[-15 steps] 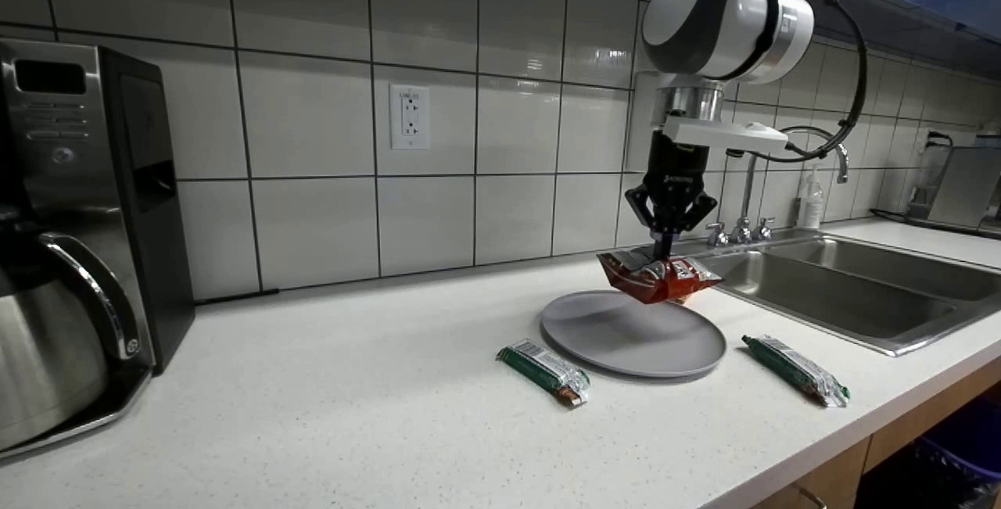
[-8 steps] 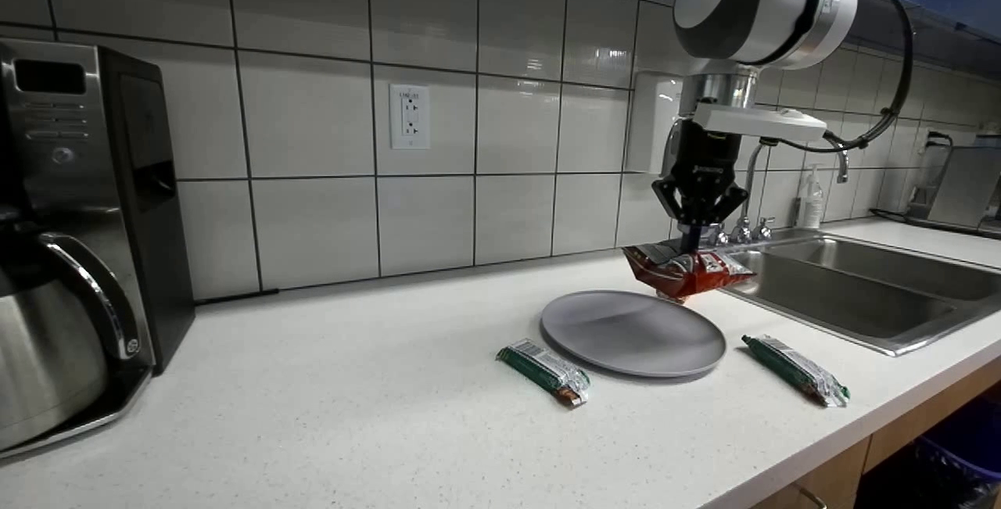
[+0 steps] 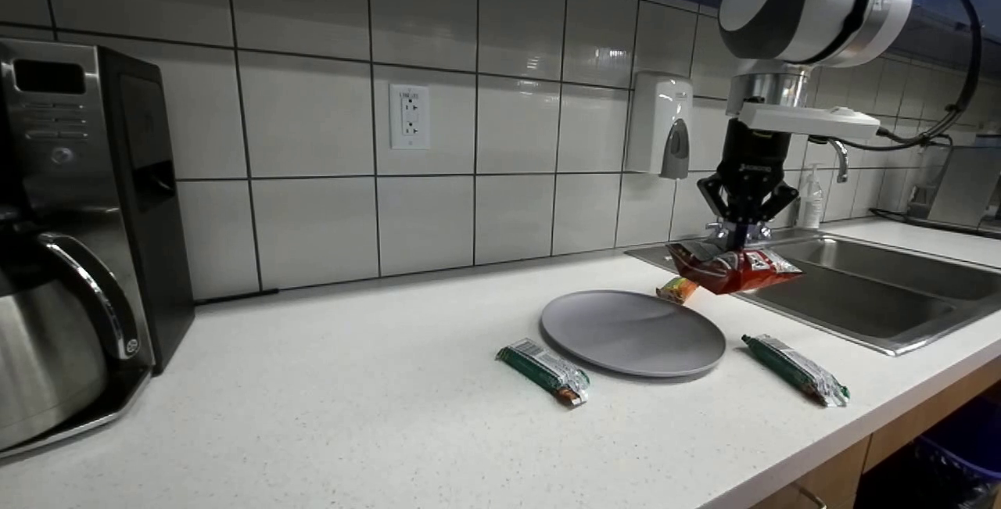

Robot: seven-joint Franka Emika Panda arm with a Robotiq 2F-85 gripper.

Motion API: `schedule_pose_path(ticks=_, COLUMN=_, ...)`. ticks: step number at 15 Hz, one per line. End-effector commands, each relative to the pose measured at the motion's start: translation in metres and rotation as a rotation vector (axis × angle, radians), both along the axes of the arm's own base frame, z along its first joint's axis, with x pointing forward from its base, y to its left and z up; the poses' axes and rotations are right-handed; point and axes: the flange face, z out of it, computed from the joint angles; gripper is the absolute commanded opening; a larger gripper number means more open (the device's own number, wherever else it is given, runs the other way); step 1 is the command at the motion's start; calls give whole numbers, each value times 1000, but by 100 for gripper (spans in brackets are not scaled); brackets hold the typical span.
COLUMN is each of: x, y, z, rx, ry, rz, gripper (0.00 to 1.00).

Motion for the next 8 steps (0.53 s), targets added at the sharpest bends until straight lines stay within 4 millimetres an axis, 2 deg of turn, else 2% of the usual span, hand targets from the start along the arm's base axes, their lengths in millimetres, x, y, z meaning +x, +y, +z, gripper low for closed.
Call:
schedule_pose_path(ticks=1, x=-14, y=-30, z=6, rx=-17, ry=-7, rz=-65, gripper=0)
schedule_pose_path(ticks=8, x=-29, y=-87, z=-4, rx=-33, ry=13, rz=-158, gripper=0)
